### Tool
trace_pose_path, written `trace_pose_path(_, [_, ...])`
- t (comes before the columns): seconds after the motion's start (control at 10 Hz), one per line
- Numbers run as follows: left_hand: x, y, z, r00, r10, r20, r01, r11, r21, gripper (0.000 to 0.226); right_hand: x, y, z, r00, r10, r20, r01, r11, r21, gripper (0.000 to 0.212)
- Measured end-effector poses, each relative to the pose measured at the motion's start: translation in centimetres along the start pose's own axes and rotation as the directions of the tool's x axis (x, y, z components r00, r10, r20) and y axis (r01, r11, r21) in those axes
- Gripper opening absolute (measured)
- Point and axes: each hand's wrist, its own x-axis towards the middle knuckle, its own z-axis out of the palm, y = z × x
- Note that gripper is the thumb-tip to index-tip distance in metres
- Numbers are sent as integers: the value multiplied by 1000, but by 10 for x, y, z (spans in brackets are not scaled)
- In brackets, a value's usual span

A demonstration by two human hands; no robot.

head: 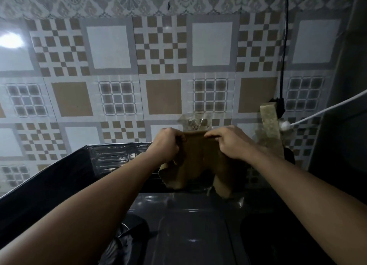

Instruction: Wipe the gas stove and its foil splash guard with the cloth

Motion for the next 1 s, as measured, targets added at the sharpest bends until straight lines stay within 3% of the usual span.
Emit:
trace_pose_path(0.1, [17, 2, 7, 995, 29, -90, -23, 997, 70, 35, 17, 1, 7, 995, 10, -96, -20, 994, -110, 54])
trace_pose_path(0.2, [30, -1, 19, 992, 77, -100, -49, 966, 255, 31, 24, 2, 25, 993, 23, -114, -42, 985, -168, 50])
trace_pose_path(0.3, [32, -8, 40, 1000, 17, 0, -16, 924, 383, 26, 22, 10, 54, 992, 120, -24, -121, 992, -44, 36])
trace_pose_path(0.4, [28, -19, 59, 986, -111, 127, 54, 920, 388, 25, 18, 14, 71, 987, 160, -21, -160, 986, -36, 48])
trace_pose_path(0.5, [23, -32, 66, 952, -180, 246, 80, 926, 369, 40, 14, 15, 72, 981, 192, -2, -192, 981, -31, 53])
trace_pose_path(0.6, [14, -39, 62, 915, -183, 361, 64, 946, 317, 62, 8, 14, 66, 965, 219, 146, -223, 975, 16, 56])
trace_pose_path(0.7, [3, -42, 54, 890, -189, 414, 89, 964, 249, 56, -2, 10, 61, 947, 241, 212, -248, 969, 3, 60])
trace_pose_path(1.0, [-48, -35, 12, 916, -177, 359, 78, 959, 273, 42, -41, -30, 29, 943, 276, 188, -277, 961, -22, 56])
